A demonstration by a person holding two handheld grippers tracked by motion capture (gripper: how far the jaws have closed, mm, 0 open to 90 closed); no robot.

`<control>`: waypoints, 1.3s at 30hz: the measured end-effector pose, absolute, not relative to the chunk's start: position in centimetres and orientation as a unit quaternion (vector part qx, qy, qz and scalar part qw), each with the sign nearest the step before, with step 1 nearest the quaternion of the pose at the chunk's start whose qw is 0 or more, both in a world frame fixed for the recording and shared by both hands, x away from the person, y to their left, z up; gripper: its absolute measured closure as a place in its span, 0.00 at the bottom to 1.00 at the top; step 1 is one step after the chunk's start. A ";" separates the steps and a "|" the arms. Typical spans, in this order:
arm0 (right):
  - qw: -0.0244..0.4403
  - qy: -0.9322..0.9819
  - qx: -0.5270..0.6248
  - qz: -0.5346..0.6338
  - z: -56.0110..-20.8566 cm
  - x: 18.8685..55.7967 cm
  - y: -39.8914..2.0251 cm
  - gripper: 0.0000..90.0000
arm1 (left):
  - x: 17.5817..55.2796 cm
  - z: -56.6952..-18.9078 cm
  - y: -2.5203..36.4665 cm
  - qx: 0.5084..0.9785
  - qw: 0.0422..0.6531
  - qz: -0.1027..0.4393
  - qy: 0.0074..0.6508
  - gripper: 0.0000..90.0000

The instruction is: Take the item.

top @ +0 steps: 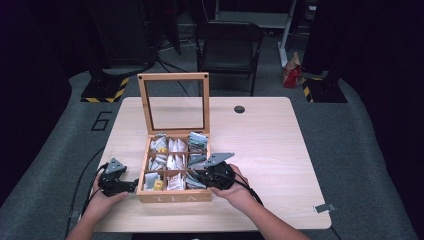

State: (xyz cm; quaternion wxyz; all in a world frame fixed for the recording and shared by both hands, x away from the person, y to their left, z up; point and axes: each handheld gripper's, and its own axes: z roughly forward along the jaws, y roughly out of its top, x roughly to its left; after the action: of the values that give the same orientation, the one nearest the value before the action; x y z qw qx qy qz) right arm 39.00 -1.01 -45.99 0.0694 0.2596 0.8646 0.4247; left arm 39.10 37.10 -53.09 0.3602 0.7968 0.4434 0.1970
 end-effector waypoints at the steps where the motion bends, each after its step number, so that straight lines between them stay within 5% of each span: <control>1: 0.068 0.865 0.259 0.423 -46.1 39.0 -1.0 0.88 | 39.1 -53.1 37.1 0.797 0.360 0.197 0.443 0.16; 39: 0.050 0.874 0.256 0.411 -46.9 39.5 -0.3 1.00 | 39.1 -53.1 37.1 0.797 0.360 0.197 0.443 0.16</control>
State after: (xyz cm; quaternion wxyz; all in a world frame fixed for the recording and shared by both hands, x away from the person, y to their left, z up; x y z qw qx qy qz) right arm 39.51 -0.29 -46.90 0.0496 0.2559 0.8736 0.4110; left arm 39.10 37.10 -53.09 0.3603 0.7967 0.4434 0.1969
